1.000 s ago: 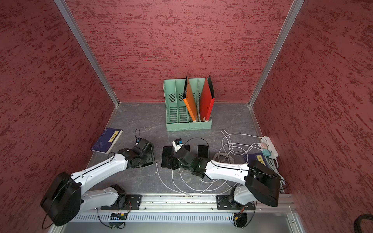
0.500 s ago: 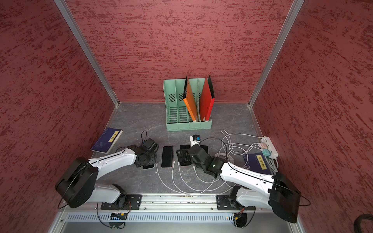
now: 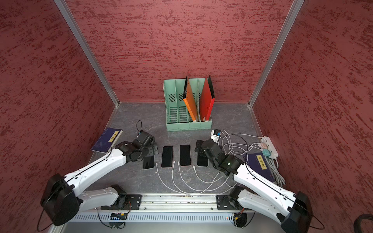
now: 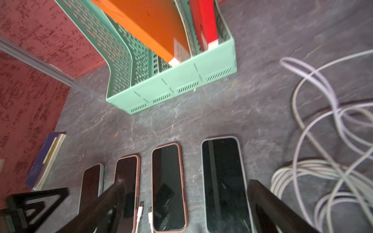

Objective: Unplug the charging cable from the phone
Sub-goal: Place the phone at the center of the board, then reset both arms

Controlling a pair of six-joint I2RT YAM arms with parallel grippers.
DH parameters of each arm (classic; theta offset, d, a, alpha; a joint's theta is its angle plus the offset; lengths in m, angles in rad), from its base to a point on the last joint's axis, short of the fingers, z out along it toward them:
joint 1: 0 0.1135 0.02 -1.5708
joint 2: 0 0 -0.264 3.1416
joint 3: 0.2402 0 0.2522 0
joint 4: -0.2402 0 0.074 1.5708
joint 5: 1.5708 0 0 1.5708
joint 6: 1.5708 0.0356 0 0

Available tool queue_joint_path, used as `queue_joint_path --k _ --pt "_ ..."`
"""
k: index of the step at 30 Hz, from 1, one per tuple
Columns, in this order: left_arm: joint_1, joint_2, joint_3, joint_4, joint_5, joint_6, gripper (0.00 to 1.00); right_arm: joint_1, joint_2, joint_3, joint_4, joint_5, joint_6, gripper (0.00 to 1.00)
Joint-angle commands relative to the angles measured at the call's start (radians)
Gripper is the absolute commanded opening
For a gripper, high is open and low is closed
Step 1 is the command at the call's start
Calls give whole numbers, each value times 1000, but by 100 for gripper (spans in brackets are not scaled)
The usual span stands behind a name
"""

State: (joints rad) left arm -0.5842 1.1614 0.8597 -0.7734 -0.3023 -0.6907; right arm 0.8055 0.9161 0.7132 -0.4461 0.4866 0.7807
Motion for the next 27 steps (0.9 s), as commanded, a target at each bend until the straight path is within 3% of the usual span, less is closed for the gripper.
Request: queue_joint_path --k 1,4,7,11,13,15,18,21,23,26,27 --pt "45 -68 81 -2 -169 79 100 -8 -25 -34 60 215 -162 98" --pt "121 -133 55 189 -306 272 100 -57 -29 -105 186 271 -292 98" --pt "247 -165 -82 576 -325 490 100 -260 40 -97 190 184 -290 98" --pt "524 -87 -212 881 -146 517 100 -388 160 -122 358 317 -408 98" --pt "633 -9 -264 974 -72 505 100 -460 208 -109 366 301 -393 98" --pt "687 65 -340 1122 -35 512 100 -535 231 -114 436 280 -422 98" --pt "691 135 -383 1223 111 579 100 -599 258 -154 593 252 -511 98" --pt "638 169 -439 1380 150 621 100 -642 332 -218 826 170 -621 98" --pt "606 186 -490 1522 115 626 100 -656 418 -293 1074 82 -686 98" --pt "551 267 -526 1662 28 662 100 -675 465 -314 1198 -91 -776 98" --pt "528 288 -529 1706 37 696 100 -686 519 -343 1325 -150 -801 99"
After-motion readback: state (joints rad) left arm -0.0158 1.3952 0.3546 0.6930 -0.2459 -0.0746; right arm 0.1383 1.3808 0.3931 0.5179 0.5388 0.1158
